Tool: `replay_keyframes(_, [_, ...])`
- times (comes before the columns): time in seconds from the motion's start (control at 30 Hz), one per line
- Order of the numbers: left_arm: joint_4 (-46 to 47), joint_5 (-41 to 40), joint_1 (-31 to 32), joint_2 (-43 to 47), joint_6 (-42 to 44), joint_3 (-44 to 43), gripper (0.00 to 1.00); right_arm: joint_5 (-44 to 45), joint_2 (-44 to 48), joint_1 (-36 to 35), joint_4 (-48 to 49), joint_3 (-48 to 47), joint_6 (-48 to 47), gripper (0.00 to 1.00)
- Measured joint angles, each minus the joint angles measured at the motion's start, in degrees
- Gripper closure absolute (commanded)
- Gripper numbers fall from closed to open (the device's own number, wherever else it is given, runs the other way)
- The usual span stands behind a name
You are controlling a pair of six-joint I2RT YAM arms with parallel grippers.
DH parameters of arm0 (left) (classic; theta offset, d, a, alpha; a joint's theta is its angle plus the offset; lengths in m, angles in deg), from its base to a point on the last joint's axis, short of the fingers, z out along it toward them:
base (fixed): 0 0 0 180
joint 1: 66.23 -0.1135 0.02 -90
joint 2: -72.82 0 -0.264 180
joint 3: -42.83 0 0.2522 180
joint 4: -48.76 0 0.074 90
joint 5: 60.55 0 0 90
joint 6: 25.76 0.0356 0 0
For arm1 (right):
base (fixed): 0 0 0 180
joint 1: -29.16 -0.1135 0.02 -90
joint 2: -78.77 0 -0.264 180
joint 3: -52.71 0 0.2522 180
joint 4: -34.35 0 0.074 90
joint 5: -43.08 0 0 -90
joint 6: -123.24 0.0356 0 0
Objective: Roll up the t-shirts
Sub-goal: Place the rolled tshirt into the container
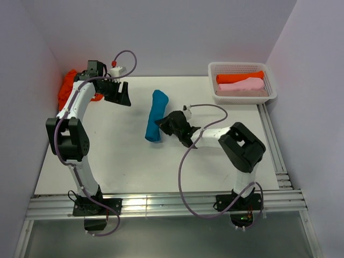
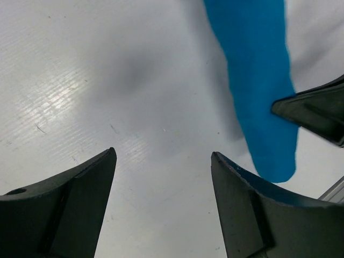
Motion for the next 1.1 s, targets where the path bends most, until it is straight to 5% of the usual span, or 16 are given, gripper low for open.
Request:
replay_keyframes(0.3, [-0.2,0.5,0.0,1.2,0.3,1.7,0.23,8.1,13.7,7.2,-6.5,-1.1,-1.0,1.0])
replay_keyframes(0.6, [-0.1,0.6,0.0,3.4,1.7,4.7,0.23,15.2,22.3,25.3,-9.4,-1.9,1.0,1.0])
replay_keyframes(0.87, [-0.3,1.3,0.0,4.0,2.8,5.5,0.23,19.5,14.6,38.3,-10.0,-7.5,5.5,1.0])
replay_keyframes(1.1, [-1.2,1.5,0.0,3.8,3.0,4.2,0.23,18.4,-3.1,44.3,-12.1,-21.4,12.0,1.0])
